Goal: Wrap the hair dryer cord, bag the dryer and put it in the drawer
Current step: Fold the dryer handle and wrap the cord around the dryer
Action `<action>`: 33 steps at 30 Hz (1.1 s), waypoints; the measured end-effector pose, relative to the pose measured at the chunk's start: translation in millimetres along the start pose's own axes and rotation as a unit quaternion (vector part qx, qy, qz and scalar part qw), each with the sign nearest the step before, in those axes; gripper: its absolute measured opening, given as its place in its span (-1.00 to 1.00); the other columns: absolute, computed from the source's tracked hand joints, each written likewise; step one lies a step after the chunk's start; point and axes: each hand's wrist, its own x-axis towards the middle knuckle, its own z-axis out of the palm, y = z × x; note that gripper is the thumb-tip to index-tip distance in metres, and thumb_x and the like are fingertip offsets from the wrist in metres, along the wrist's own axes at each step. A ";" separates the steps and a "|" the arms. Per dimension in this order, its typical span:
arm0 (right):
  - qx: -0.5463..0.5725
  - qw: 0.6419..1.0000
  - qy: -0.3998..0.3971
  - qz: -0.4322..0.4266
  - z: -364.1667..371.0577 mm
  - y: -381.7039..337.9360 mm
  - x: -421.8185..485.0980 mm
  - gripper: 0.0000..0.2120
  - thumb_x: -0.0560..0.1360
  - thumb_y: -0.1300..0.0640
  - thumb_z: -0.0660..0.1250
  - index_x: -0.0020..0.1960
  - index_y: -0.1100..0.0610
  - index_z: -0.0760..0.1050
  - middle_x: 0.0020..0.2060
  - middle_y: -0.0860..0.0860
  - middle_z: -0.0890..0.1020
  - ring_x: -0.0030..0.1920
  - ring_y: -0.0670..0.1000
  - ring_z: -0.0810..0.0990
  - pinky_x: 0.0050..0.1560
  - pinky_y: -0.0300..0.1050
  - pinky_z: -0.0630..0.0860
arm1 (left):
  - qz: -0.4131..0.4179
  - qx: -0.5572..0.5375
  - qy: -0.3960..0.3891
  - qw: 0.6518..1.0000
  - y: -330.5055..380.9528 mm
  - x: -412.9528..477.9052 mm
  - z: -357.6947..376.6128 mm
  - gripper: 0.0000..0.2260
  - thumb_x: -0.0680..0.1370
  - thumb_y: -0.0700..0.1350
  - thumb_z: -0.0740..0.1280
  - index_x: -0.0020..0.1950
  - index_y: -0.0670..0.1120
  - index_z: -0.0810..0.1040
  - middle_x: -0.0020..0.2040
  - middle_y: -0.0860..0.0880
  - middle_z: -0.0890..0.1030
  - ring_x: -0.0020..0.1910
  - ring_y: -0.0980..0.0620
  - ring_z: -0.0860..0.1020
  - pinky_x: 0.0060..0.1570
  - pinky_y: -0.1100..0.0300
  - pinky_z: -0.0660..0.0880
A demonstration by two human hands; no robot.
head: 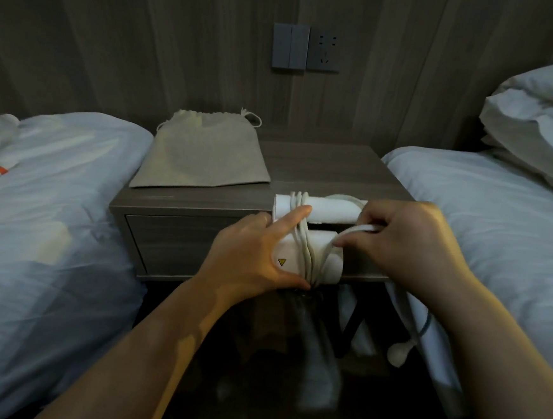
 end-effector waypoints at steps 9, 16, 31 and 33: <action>0.146 0.980 -0.132 -0.020 -13.9 17.6 8.8 -0.69 0.44 0.32 0.37 -0.21 -0.10 0.63 -0.31 -0.11 0.64 -0.23 -0.14 0.60 -0.17 -0.32 0.46 | 0.067 0.057 -0.064 0.994 -4.3 -0.7 -0.3 -0.13 0.29 0.39 0.33 0.45 0.32 -0.09 0.19 0.00 0.45 0.08 0.07 0.40 -0.03 0.19 0.37; 0.148 0.986 -0.053 0.055 5.6 36.9 18.4 -0.83 0.36 0.28 0.47 -0.24 0.00 0.62 -0.34 -0.06 0.64 -0.26 -0.09 0.60 -0.15 -0.28 0.49 | 0.121 0.112 -0.067 0.984 1.9 -2.3 3.4 -0.13 0.27 0.42 0.30 0.45 0.34 -0.09 0.04 0.05 0.43 -0.01 0.06 0.42 -0.13 0.18 0.31; 0.128 0.981 -0.072 0.125 42.1 49.1 21.1 -0.88 0.34 0.11 0.50 -0.30 0.13 0.61 -0.29 0.13 0.68 -0.25 0.09 0.61 -0.22 -0.10 0.49 | 0.163 0.058 -0.091 0.981 8.5 -6.8 17.9 -0.08 0.31 0.40 0.30 0.38 0.39 -0.34 0.05 0.03 0.42 -0.02 0.10 0.40 -0.10 0.22 0.33; 0.123 0.981 -0.077 0.127 43.4 49.2 21.3 -0.88 0.34 0.10 0.50 -0.30 0.12 0.61 -0.30 0.10 0.68 -0.21 0.08 0.62 -0.19 -0.08 0.52 | 0.159 0.047 -0.101 0.981 9.1 -6.9 20.6 -0.10 0.32 0.38 0.32 0.41 0.38 -0.25 0.13 0.02 0.42 0.05 0.09 0.41 -0.07 0.24 0.31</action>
